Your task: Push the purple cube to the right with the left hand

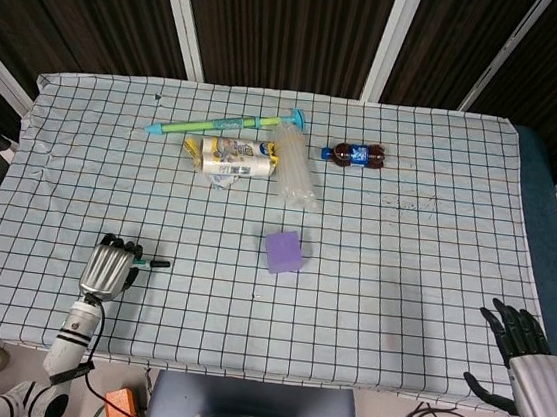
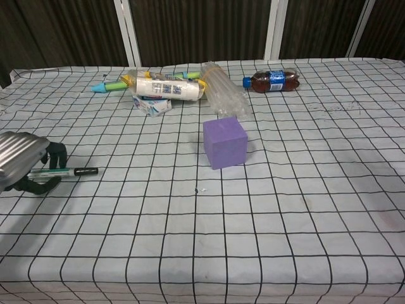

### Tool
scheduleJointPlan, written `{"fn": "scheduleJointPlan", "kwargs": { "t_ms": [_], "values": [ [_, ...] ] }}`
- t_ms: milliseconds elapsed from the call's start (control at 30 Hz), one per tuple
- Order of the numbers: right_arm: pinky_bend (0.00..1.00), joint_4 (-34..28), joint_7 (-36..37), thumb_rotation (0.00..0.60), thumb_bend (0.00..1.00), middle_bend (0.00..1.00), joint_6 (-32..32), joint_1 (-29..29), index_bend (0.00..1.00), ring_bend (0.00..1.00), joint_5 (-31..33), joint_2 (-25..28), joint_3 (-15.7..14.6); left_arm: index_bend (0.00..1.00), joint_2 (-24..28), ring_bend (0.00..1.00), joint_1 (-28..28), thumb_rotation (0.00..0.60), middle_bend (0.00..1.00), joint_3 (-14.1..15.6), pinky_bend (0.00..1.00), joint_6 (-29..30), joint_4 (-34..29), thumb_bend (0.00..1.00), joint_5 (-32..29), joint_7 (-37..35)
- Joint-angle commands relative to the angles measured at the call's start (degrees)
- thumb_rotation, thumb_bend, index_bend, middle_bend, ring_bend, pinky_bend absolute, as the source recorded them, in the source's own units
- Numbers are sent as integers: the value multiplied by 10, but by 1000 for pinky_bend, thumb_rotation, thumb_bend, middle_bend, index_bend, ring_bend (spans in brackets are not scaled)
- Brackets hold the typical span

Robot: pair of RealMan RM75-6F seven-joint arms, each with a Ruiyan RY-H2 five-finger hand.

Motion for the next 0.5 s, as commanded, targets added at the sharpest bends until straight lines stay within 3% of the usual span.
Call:
{"fn": "scheduleJointPlan", "kwargs": {
  "t_ms": [33, 233, 367, 500],
  "values": [
    [14, -2, -5, 600, 377, 0, -4, 1, 0, 0, 0, -2, -1, 462, 2, 305, 9, 600, 462, 9, 255, -7, 13, 416, 7, -14],
    [14, -3, -10, 600, 377, 0, -8, 2, 0, 0, 2, -3, -2, 191, 12, 122, 17, 600, 238, 7, 143, 0, 2, 395, 19, -39],
    [14, -3, -9, 600, 377, 0, -7, 2, 0, 0, 3, -2, -2, 138, 36, 89, 32, 600, 190, 10, 109, 12, -34, 387, 25, -44],
    [14, -2, -6, 600, 377, 0, -2, -1, 0, 0, 7, -1, 0, 126, 91, 88, 75, 600, 172, 33, 89, 88, -108, 380, 63, -58]
  ]
}}
